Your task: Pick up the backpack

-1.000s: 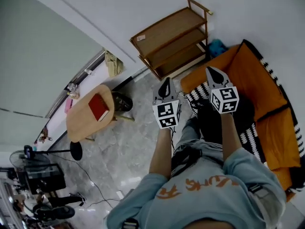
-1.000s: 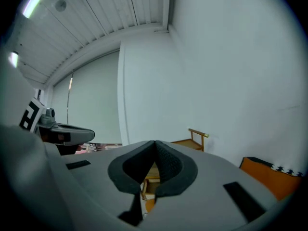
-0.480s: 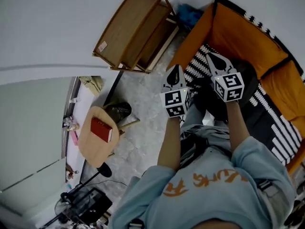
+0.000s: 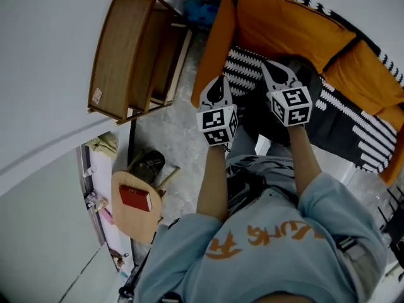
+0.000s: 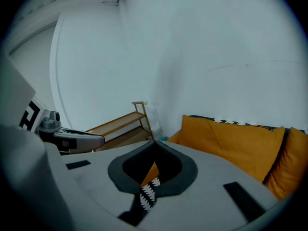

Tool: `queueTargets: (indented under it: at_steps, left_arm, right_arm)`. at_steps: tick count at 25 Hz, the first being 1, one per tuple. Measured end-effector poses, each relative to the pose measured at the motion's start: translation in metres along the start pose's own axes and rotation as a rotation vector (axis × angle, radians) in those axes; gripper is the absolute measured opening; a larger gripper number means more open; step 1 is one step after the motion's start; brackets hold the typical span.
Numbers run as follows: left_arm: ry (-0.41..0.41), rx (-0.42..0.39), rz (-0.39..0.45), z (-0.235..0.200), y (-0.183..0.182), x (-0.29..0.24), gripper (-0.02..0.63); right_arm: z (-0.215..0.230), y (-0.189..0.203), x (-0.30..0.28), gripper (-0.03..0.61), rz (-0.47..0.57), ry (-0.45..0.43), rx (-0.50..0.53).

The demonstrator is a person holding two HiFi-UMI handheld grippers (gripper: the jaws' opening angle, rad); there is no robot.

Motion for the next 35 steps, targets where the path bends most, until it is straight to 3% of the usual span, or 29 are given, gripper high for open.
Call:
queueTargets:
  at_steps: [7, 19, 24, 28, 35]
  left_arm:
    - [0.111, -0.021, -0.152, 0.008, 0.011, -0.069, 0.02]
    - [0.423, -0.168, -0.445, 0.104, 0.081, -0.144, 0.021]
    - [0.425, -0.176, -0.503, 0.121, 0.113, -0.157, 0.021]
    - [0.398, -0.154, -0.529, 0.121, 0.13, -0.175, 0.021]
    - [0.371, -0.173, -0.581, 0.123, 0.15, -0.203, 0.021]
  right_arm:
    - [0.043, 0.038, 0.028, -0.005, -0.077, 0.191, -0.105]
    - [0.083, 0.114, 0.109, -0.005, -0.15, 0.446, -0.314]
    - [0.102, 0.159, 0.12, -0.005, -0.175, 0.441, -0.362]
    - [0.128, 0.188, 0.11, -0.005, -0.207, 0.444, -0.342]
    - [0.156, 0.239, 0.107, -0.005, -0.25, 0.409, -0.396]
Point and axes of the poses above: the fingertips, and each gripper's own axes: x backward along the fingers, z to its right, y out of its underside, the point moved 10 cm from there along x, backward along the fingers, and after that the axes turned 15 degrees about x, right-handed, at the moved point
